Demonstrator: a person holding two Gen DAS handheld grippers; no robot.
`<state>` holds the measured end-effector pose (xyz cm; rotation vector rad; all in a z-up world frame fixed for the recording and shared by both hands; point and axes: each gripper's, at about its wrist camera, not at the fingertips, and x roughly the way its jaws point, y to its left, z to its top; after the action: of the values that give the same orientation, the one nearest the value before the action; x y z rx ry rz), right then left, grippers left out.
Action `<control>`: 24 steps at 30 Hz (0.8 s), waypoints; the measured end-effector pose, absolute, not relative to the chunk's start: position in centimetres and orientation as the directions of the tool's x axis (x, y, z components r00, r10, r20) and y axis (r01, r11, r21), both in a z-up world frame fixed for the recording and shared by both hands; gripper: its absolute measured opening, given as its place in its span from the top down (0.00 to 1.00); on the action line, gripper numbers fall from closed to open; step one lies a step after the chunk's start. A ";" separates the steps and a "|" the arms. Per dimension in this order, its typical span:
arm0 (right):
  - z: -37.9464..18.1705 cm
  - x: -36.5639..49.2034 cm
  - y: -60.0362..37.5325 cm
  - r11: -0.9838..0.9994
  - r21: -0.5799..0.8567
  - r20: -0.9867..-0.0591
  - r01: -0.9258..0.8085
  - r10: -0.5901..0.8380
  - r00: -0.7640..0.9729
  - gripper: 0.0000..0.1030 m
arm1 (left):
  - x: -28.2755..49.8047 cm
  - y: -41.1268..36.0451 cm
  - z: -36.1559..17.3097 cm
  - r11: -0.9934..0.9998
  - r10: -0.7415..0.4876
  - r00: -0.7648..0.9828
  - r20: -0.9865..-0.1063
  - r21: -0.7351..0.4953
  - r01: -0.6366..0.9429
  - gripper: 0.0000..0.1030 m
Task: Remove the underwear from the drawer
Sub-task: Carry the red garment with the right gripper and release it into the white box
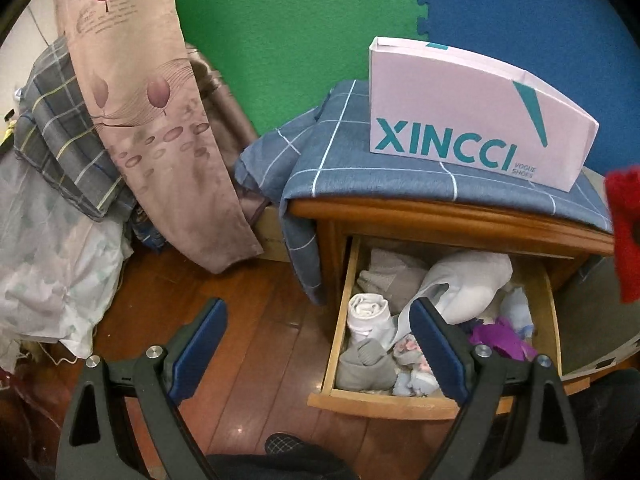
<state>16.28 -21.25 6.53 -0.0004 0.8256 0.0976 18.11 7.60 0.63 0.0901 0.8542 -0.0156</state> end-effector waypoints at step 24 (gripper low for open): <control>15.9 36.4 -19.2 0.995 -0.096 -0.691 -0.017 -0.054 0.721 0.67 | 18.5 8.3 -0.5 0.998 0.037 0.646 -0.763 0.065 0.020 0.12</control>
<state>36.37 -19.23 15.90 -0.0974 0.7658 -0.0210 18.52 8.32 -0.47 0.0702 0.8688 0.0093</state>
